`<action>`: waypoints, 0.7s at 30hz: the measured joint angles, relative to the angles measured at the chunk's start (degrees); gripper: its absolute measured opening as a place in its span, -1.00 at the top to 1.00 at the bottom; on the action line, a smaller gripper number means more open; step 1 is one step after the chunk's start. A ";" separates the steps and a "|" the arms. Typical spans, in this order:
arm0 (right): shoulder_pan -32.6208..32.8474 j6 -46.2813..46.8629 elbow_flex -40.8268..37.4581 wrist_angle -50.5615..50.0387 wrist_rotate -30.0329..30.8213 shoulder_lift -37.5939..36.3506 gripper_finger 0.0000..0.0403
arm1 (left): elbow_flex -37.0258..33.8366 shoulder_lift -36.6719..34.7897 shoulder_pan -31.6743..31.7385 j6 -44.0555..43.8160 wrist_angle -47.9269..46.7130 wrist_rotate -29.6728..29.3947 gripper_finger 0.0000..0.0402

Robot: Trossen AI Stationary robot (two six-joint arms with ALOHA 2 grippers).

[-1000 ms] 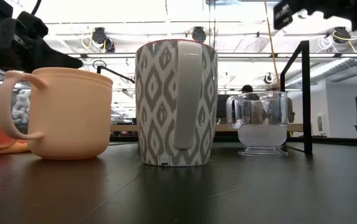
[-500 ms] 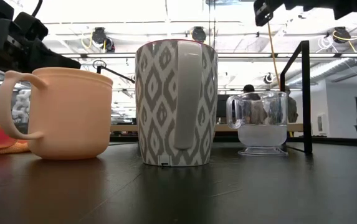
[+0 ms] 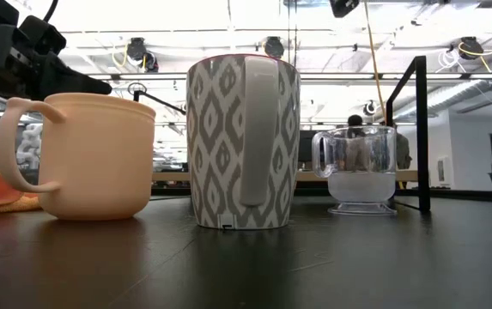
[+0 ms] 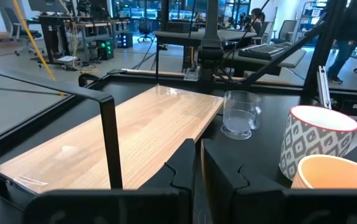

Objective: Stack small to large cups/mugs on shelf
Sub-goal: Put the transparent mug on the shelf

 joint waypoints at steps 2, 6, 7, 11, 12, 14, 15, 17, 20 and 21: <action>0.91 -0.20 3.98 -7.94 4.23 1.67 1.00 | 0.00 0.00 0.00 -0.33 -0.03 0.00 0.85; 2.10 1.07 11.12 -19.99 11.00 5.16 1.00 | 0.00 0.00 0.00 -0.48 -0.23 0.00 0.85; 2.30 1.44 12.52 -22.29 11.44 5.87 1.00 | 0.00 0.00 0.00 -0.48 -0.40 0.00 0.85; 2.97 3.06 16.11 -26.94 11.54 8.39 1.00 | 0.00 0.00 0.01 -0.50 -0.54 0.00 0.85; 3.03 3.31 16.32 -27.46 11.55 8.68 1.00 | 0.00 0.00 0.00 -0.53 -0.56 0.00 0.85; 3.03 3.48 16.49 -27.28 11.57 9.01 1.00 | 0.00 0.00 0.00 -0.67 -0.54 0.00 0.85; 3.03 3.48 16.49 -27.35 11.57 9.04 1.00 | 0.00 0.01 0.00 -0.68 -0.54 0.00 0.85; 3.03 3.48 16.49 -27.39 11.57 8.99 1.00 | 0.00 0.00 0.00 -0.68 -0.56 0.00 0.85; 3.03 4.28 16.49 -27.84 11.57 8.99 1.00 | 0.00 0.00 0.00 -1.16 -0.61 0.02 0.85; 2.94 4.93 16.49 -28.33 11.64 8.99 1.00 | 0.00 0.00 0.00 -1.48 -0.71 0.02 0.85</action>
